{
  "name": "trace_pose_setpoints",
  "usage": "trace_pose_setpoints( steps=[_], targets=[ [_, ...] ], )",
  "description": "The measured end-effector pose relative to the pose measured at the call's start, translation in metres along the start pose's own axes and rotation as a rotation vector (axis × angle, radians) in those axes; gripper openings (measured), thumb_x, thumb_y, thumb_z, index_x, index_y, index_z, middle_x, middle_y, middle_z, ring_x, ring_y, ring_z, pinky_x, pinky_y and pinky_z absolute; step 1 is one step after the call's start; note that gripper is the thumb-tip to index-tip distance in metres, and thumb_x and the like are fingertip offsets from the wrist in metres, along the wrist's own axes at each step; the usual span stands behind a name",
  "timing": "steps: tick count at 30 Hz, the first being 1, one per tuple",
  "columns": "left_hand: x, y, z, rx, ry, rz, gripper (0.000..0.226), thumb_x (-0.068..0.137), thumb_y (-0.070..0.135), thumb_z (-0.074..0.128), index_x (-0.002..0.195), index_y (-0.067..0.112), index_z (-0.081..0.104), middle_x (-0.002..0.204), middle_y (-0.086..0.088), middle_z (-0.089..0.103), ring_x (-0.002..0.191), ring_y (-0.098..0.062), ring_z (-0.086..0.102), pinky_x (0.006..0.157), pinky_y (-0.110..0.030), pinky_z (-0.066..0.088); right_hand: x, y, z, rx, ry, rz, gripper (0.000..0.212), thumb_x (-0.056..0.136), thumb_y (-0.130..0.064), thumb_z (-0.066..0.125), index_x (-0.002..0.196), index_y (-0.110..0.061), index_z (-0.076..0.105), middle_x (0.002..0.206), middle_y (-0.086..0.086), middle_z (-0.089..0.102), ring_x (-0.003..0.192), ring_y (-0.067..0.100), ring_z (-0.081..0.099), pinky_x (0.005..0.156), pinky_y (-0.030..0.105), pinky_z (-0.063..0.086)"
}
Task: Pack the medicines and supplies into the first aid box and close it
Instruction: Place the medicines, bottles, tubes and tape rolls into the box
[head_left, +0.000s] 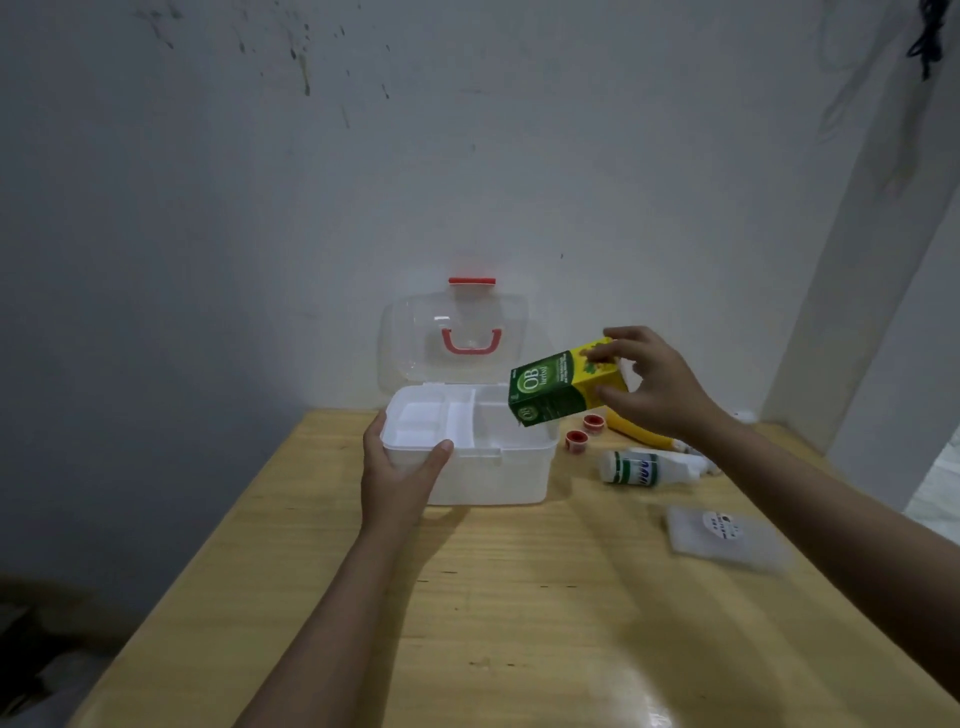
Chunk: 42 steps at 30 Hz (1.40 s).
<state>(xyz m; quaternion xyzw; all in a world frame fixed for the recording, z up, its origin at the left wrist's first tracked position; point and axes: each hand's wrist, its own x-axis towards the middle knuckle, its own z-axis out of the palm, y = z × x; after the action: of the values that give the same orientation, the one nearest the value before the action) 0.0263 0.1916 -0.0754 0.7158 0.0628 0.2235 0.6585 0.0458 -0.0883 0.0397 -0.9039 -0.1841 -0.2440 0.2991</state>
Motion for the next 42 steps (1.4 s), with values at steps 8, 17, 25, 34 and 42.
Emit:
trace_pose_setpoints(
  steps=[8,17,25,34,42],
  targets=[
    [0.001,-0.001,-0.001,-0.007,-0.011,0.005,0.087,0.066,0.039,0.081,0.138,0.031,0.032,0.134,0.007,0.047,0.120,-0.015,0.048,0.095,-0.033,0.047,0.022,-0.031,0.059,-0.255,-0.264,0.056,0.038,0.070,-0.027,0.070,0.108,-0.024,0.069,0.130,0.006,0.056,0.116,0.029,0.048,0.094,0.038,0.040],
    [0.000,0.000,-0.002,0.035,-0.014,0.020,0.087,0.066,0.040,0.080,0.137,0.033,0.030,0.132,0.007,0.045,0.119,-0.015,0.046,0.092,-0.038,0.052,0.041,-0.050,0.101,-0.256,-0.385,0.177,0.036,0.070,-0.017,0.073,0.104,-0.008,0.070,0.107,0.010,0.064,0.092,0.021,0.055,0.071,0.026,0.042],
    [0.002,-0.003,-0.002,0.048,-0.015,0.016,0.089,0.064,0.045,0.080,0.136,0.036,0.029,0.133,0.007,0.045,0.120,-0.017,0.047,0.091,-0.042,0.053,0.049,-0.051,0.132,-0.253,-0.480,0.299,0.028,0.069,-0.017,0.075,0.097,-0.013,0.071,0.103,0.004,0.067,0.083,0.014,0.053,0.072,0.023,0.047],
    [0.002,-0.003,-0.002,0.062,-0.015,0.026,0.089,0.065,0.044,0.079,0.137,0.035,0.028,0.134,0.006,0.044,0.121,-0.018,0.046,0.091,-0.043,0.053,0.054,-0.053,0.118,0.022,-0.593,0.516,0.041,0.069,-0.004,0.078,0.108,-0.012,0.067,0.087,0.006,0.065,0.068,0.014,0.061,0.066,0.026,0.057],
    [0.002,-0.004,-0.001,0.018,0.007,0.026,0.085,0.066,0.038,0.081,0.136,0.031,0.034,0.133,0.007,0.047,0.120,-0.017,0.049,0.097,-0.041,0.048,0.051,-0.020,0.035,0.139,-0.280,0.416,0.036,0.072,-0.009,0.077,0.107,-0.008,0.067,0.099,0.014,0.072,0.087,0.024,0.068,0.079,0.034,0.055]
  ],
)
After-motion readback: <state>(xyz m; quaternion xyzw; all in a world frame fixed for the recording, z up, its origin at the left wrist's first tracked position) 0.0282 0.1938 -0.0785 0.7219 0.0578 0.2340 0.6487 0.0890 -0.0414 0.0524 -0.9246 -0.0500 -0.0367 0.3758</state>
